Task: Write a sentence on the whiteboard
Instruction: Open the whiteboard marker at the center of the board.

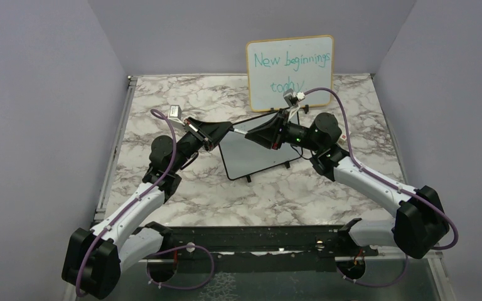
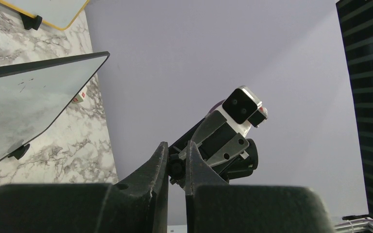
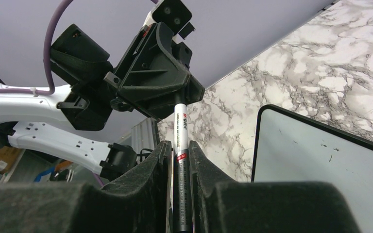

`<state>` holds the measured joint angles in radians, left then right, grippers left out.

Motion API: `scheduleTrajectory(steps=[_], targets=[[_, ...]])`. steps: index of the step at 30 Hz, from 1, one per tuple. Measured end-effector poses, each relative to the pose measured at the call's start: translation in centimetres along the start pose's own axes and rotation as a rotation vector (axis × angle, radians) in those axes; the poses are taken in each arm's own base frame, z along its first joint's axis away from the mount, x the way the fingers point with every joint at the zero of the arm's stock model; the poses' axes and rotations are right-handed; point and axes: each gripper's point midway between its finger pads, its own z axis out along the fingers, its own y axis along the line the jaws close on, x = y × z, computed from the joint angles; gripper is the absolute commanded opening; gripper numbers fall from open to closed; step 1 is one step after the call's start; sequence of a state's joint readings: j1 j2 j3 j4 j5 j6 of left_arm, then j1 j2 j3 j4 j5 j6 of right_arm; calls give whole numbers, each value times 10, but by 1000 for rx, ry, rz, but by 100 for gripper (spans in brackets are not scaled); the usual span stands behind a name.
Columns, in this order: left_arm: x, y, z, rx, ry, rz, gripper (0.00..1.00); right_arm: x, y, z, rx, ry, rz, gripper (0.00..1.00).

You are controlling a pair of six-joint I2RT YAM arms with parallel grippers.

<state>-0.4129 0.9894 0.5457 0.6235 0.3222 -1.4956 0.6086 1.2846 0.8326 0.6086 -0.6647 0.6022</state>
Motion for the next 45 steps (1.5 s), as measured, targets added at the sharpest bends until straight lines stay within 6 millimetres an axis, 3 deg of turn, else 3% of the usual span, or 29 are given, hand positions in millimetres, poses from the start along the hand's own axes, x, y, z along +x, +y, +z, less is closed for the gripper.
scheduleTrajectory(steps=[9, 22, 32, 37, 45], targets=[[1, -1, -2, 4, -3, 0, 0, 1, 1, -1, -5, -7, 10, 1], [8, 14, -19, -9, -34, -36, 0, 18, 1, -6, 7, 12, 28, 0], [25, 19, -25, -15, 10, -49, 0, 31, 10, -24, 28, 24, -37, 0], [-25, 26, -23, -34, -218, -25, 0, 24, 4, -44, 94, 3, -99, 0], [-45, 30, -24, -53, -323, 50, 0, 24, 3, -54, 133, 8, -171, 0]])
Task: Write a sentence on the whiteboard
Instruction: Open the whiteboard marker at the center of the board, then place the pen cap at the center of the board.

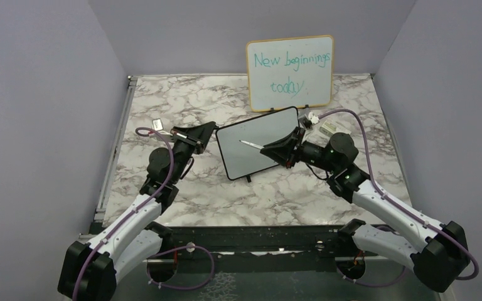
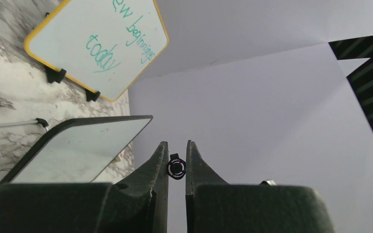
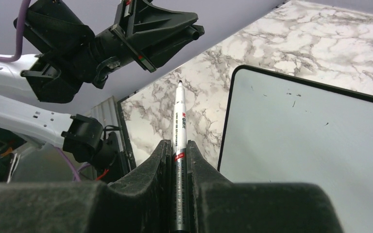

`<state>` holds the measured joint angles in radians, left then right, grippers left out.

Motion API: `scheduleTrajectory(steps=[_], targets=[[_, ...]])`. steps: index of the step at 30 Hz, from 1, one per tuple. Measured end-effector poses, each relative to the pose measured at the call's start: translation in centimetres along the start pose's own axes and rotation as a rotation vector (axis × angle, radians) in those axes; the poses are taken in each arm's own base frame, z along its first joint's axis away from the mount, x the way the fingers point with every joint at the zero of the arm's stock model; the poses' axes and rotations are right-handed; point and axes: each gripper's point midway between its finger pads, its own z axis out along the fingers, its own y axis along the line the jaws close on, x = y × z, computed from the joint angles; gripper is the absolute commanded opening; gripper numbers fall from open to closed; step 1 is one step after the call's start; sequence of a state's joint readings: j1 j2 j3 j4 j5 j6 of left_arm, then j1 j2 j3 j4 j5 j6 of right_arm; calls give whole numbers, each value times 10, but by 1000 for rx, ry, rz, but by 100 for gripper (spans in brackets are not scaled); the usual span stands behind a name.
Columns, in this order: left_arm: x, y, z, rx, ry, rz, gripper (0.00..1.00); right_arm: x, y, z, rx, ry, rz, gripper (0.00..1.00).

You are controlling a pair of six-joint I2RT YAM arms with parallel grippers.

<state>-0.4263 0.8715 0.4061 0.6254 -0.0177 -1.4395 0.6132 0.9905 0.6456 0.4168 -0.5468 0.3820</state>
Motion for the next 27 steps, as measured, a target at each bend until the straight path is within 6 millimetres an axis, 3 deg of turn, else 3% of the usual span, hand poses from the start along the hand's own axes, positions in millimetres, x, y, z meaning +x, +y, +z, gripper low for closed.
scheduleTrajectory(steps=[10, 16, 21, 27], targets=[[-26, -3, 29, -166, -16, 337, 0, -12, -5, -13, 72, -31, -88, 1], [-55, 15, 35, -353, 7, 556, 0, -16, -9, -17, 107, -41, -123, 0], [-74, 58, 35, -555, 102, 691, 0, -12, -14, -19, 130, -24, -131, 0], [-92, 129, 17, -796, 283, 744, 0, -15, -15, -20, 141, -34, -143, 1]])
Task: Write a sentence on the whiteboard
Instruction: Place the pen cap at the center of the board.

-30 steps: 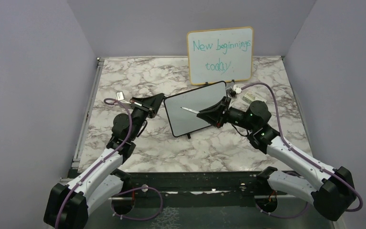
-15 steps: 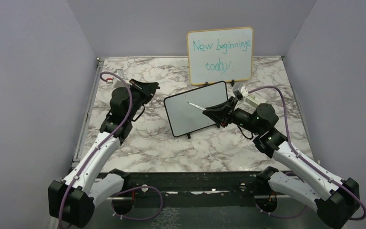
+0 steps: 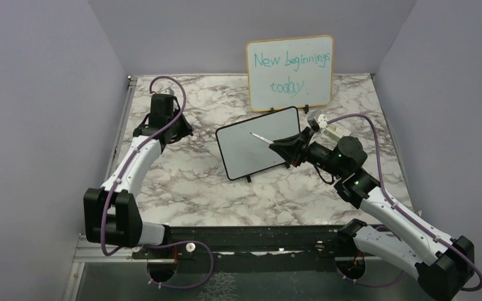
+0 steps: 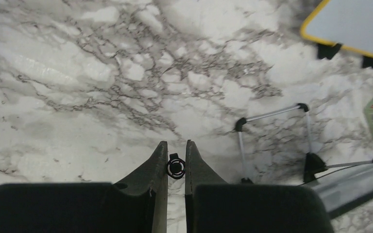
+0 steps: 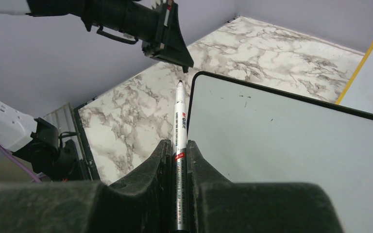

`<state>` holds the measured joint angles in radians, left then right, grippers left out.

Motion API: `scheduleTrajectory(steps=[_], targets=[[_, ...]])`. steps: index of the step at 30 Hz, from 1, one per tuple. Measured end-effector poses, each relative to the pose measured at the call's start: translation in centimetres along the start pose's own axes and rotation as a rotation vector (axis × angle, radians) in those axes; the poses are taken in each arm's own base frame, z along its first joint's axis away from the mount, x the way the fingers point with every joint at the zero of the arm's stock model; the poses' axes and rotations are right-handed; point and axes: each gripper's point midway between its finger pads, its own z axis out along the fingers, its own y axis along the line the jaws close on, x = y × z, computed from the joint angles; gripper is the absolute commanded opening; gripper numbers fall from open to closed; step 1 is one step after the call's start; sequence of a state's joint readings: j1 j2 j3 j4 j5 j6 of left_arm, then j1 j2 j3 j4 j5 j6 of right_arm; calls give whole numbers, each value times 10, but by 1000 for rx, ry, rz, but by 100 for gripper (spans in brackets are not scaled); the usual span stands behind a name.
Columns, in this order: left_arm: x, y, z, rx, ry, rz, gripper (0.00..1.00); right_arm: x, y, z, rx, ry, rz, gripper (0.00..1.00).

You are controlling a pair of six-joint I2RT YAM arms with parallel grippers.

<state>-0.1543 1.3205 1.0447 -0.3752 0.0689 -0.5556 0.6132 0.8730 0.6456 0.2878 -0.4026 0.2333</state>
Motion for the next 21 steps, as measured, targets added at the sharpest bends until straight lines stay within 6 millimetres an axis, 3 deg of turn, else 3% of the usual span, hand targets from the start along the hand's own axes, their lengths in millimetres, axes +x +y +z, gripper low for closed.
scheduleTrajectory(steps=[5, 11, 17, 21], targets=[[40, 38, 29, -90, 214, 55, 0, 0, -1, 0, 4, 0, -4, 1], [77, 61, 48, -145, 400, 99, 0, 1, -2, 0, 7, 4, -5, 0], [90, 72, 62, -181, 492, 128, 0, 3, -3, 1, 13, 10, -5, 0], [90, 77, 73, -203, 521, 141, 11, 6, -5, 2, 18, 17, -6, 1]])
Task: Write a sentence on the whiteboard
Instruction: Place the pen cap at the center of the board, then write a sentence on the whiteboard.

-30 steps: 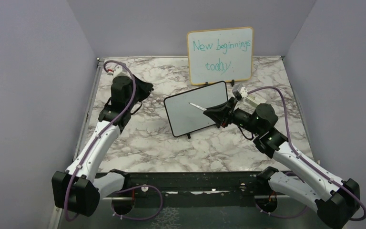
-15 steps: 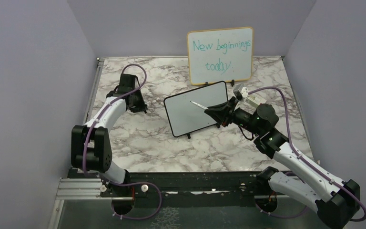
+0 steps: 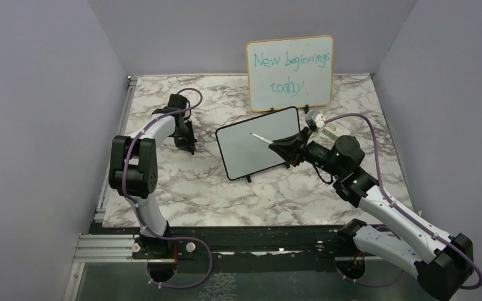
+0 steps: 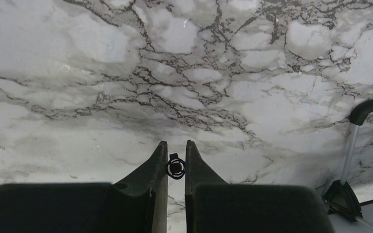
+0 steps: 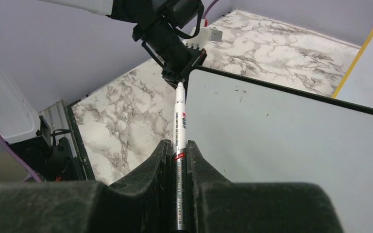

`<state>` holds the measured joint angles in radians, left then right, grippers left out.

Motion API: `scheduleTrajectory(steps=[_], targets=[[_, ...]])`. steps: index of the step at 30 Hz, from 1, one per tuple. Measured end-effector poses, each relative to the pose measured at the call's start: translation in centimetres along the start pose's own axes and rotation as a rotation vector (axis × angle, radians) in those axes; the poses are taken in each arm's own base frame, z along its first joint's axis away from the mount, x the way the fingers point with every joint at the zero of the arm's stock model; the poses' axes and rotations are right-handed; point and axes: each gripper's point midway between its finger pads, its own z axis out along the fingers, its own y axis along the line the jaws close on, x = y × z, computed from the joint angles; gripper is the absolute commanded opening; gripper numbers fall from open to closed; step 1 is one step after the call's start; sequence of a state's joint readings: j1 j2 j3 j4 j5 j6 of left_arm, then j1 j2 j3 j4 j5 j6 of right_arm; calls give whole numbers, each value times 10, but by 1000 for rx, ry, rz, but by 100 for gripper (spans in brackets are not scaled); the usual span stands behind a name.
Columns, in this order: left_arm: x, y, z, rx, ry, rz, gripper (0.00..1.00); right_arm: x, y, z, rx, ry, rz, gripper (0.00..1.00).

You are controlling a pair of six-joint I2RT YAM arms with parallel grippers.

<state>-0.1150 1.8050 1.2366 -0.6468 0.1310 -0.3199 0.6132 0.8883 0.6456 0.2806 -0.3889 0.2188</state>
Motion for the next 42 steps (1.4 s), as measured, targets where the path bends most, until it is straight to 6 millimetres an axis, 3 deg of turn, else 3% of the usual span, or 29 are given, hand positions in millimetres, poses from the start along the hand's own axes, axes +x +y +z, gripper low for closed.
scheduleTrajectory(steps=[5, 12, 17, 18, 19, 20, 23, 32, 38, 42], targets=[[-8, 2, 12, -21, 18, 5, 23, 3, -1, 0, 4, 9, 2, 0], [-3, 8, 20, -45, 44, 5, 43, 5, -2, 0, 8, 17, 4, 0], [-5, 9, 15, -54, 30, 13, 69, 6, -2, 0, 10, 24, 7, 0], [-6, 9, 13, -57, 24, 14, 78, 7, -2, 0, 10, 26, 8, 1], [-7, 10, 9, -60, 14, 15, 93, 8, -3, -1, 12, 29, 9, 0], [-8, 9, 4, -61, 3, 16, 98, 9, -3, -1, 13, 32, 10, 1], [-17, 6, -19, -56, -62, 22, 99, 11, -4, -1, 17, 43, 11, 0], [-48, -17, -131, 39, -413, 57, 99, 10, -6, -2, 31, 46, 1, 0], [-44, -16, -197, 77, -675, 67, 99, 7, -8, -2, 46, 48, -11, 1], [-43, -14, -227, 85, -794, 61, 99, 3, -9, -2, 54, 50, -19, 1]])
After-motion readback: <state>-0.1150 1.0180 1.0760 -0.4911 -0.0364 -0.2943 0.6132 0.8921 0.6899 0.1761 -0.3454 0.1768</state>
